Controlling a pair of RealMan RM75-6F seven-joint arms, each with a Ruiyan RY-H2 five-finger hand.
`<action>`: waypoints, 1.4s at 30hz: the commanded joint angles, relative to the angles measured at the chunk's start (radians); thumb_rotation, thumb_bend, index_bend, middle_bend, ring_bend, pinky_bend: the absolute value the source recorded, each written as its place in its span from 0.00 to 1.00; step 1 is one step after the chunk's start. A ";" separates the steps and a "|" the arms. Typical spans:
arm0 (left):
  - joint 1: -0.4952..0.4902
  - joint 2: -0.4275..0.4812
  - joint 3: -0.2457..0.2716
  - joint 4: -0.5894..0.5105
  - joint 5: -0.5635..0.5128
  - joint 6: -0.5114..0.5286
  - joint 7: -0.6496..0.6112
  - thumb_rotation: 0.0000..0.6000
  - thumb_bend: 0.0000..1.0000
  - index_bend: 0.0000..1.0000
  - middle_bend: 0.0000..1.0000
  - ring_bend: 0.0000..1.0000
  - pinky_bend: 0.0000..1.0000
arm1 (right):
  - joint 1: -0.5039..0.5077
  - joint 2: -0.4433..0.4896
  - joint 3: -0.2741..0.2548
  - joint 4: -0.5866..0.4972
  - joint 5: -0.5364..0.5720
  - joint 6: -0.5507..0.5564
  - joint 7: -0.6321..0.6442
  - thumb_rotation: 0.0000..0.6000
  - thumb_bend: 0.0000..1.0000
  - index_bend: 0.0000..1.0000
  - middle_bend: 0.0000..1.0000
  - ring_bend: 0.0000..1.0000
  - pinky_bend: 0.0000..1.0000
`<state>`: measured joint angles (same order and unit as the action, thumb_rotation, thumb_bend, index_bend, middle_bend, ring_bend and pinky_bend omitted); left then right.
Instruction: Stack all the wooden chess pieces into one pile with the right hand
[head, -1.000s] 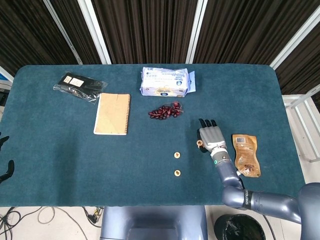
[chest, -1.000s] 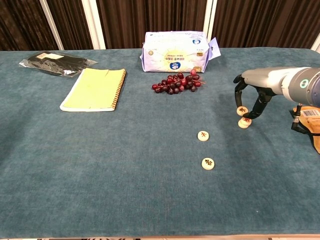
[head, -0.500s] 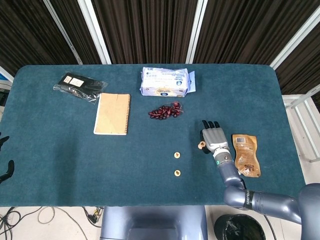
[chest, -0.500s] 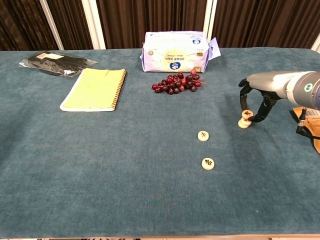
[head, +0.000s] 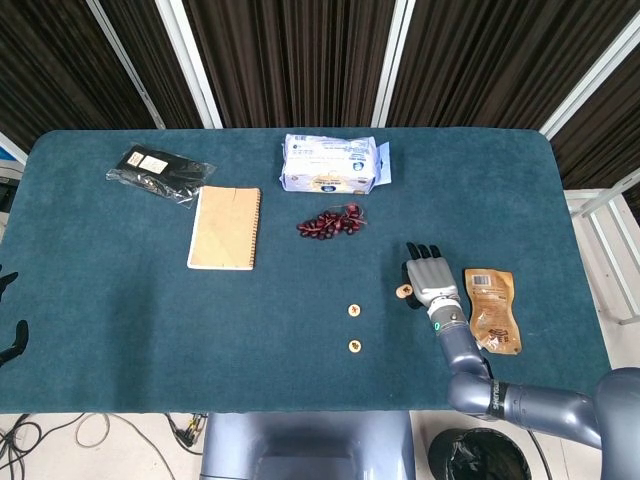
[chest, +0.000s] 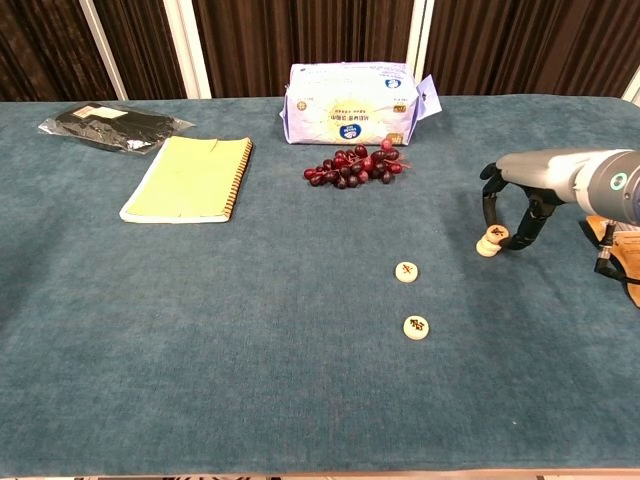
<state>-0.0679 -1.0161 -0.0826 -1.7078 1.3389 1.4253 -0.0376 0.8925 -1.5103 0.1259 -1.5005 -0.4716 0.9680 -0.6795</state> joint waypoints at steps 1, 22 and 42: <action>0.000 0.000 0.000 0.000 0.000 0.000 0.000 1.00 0.49 0.13 0.00 0.00 0.00 | 0.000 -0.001 0.001 0.003 0.002 -0.001 0.001 1.00 0.41 0.54 0.00 0.00 0.00; -0.001 -0.001 0.000 0.001 -0.001 -0.003 0.000 1.00 0.49 0.13 0.00 0.00 0.00 | -0.005 -0.007 -0.003 0.013 -0.005 -0.006 0.007 1.00 0.41 0.49 0.00 0.00 0.00; -0.002 -0.001 0.000 0.001 -0.006 -0.005 0.004 1.00 0.49 0.13 0.00 0.00 0.00 | -0.002 -0.004 -0.001 0.003 -0.009 -0.002 0.000 1.00 0.41 0.43 0.00 0.00 0.00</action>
<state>-0.0696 -1.0167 -0.0830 -1.7066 1.3330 1.4201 -0.0336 0.8904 -1.5146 0.1249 -1.4974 -0.4805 0.9656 -0.6796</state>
